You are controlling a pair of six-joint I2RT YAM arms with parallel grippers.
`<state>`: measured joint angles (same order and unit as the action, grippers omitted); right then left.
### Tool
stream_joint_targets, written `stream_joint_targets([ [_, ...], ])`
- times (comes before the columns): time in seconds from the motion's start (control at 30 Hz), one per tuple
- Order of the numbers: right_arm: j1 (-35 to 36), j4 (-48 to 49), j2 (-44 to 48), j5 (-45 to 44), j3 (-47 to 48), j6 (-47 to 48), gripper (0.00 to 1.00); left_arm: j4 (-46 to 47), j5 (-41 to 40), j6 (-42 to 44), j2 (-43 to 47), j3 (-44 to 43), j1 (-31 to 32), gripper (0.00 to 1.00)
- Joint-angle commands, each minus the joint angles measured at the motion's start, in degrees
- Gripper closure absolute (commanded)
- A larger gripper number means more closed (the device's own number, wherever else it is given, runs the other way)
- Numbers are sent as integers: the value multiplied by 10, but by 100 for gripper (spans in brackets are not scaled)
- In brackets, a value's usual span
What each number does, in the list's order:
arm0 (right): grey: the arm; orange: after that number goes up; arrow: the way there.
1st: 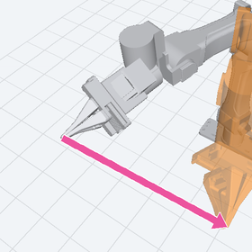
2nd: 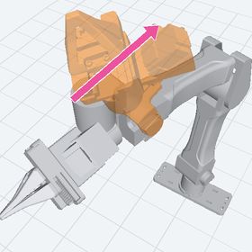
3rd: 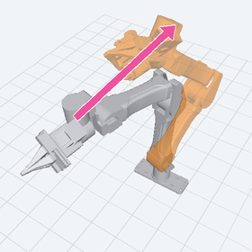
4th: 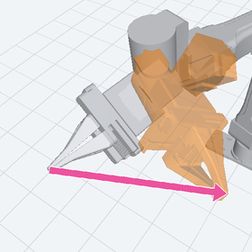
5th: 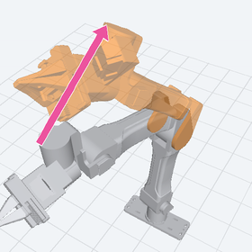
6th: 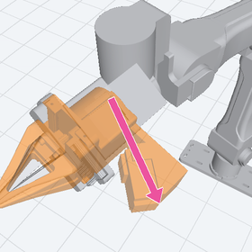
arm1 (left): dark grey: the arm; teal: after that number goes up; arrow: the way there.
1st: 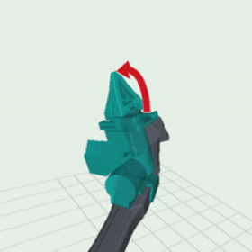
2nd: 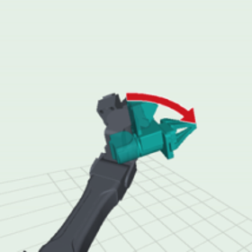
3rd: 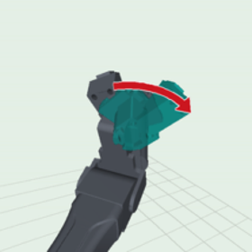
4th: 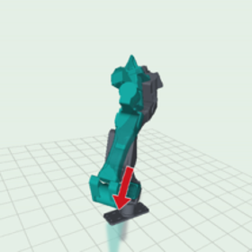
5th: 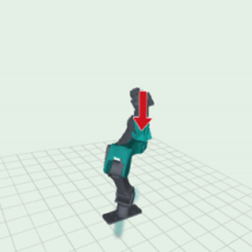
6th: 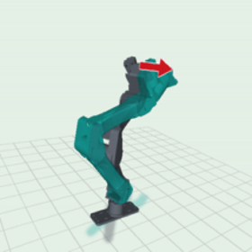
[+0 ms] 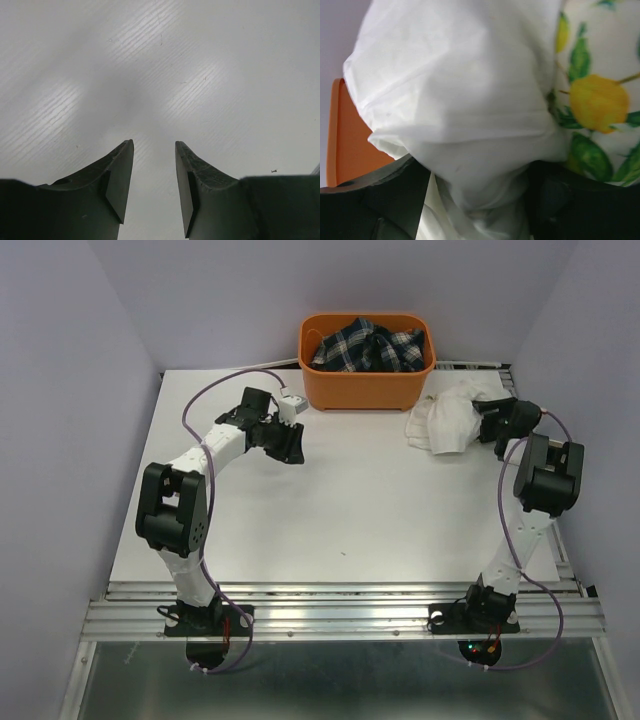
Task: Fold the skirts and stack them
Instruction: Neatly place the folded skirt to the corner
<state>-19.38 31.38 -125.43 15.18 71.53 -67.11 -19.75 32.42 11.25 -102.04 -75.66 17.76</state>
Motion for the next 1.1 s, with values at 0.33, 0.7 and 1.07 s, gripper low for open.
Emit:
stream_joint_targets([
  [0.33,0,-250,103,-85,76,102,10,25,8,-15,47,1,-2,50],
  [0.7,-6,-312,168,-76,40,189,0,45,14,-20,75,34,-3,50],
  [1.07,-22,-371,274,97,35,360,0,88,32,-21,151,80,-41,2],
])
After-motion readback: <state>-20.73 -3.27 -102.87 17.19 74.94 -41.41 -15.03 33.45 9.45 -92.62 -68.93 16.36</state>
